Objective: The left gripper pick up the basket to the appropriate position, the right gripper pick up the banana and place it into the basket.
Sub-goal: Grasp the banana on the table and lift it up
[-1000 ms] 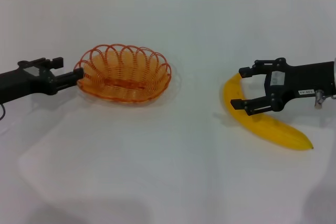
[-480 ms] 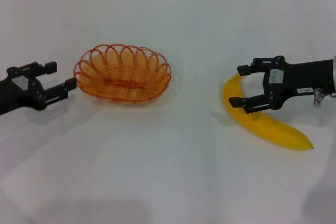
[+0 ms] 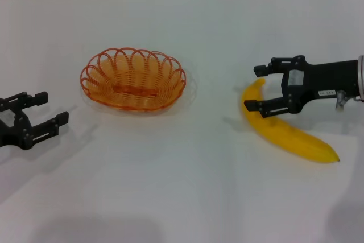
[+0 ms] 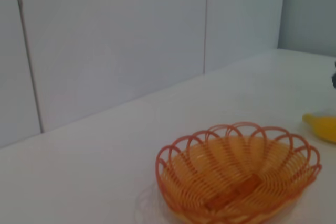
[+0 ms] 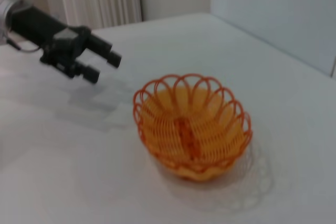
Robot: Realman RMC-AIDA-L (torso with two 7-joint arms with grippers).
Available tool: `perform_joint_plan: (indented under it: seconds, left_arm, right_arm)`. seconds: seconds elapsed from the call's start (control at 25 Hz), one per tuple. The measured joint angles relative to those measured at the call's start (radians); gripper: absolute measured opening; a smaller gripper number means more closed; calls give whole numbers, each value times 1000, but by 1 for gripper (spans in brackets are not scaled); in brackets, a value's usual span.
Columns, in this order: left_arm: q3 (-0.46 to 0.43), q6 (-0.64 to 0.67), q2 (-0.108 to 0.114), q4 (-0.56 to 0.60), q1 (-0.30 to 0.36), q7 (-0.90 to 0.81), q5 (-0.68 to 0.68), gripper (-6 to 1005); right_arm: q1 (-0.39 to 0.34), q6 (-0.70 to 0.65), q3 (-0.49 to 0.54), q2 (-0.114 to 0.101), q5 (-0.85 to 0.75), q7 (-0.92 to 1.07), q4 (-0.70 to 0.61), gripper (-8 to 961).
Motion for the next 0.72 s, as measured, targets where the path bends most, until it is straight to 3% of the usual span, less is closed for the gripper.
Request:
perform_joint_plan:
  seconds: [0.28, 0.6, 0.72]
  left_arm:
    - [-8, 0, -3, -2, 6, 26, -1, 681]
    - [-7, -8, -3, -6, 3, 27, -1, 681]
    - [-9, -9, -3, -7, 3, 27, -1, 681]
  right_arm:
    - [-23, 8, -35, 7, 23, 108, -82, 866]
    - [-140, 10, -333, 6, 12, 390, -397, 865]
    - [-160, 10, -438, 7, -74, 511, -509, 865]
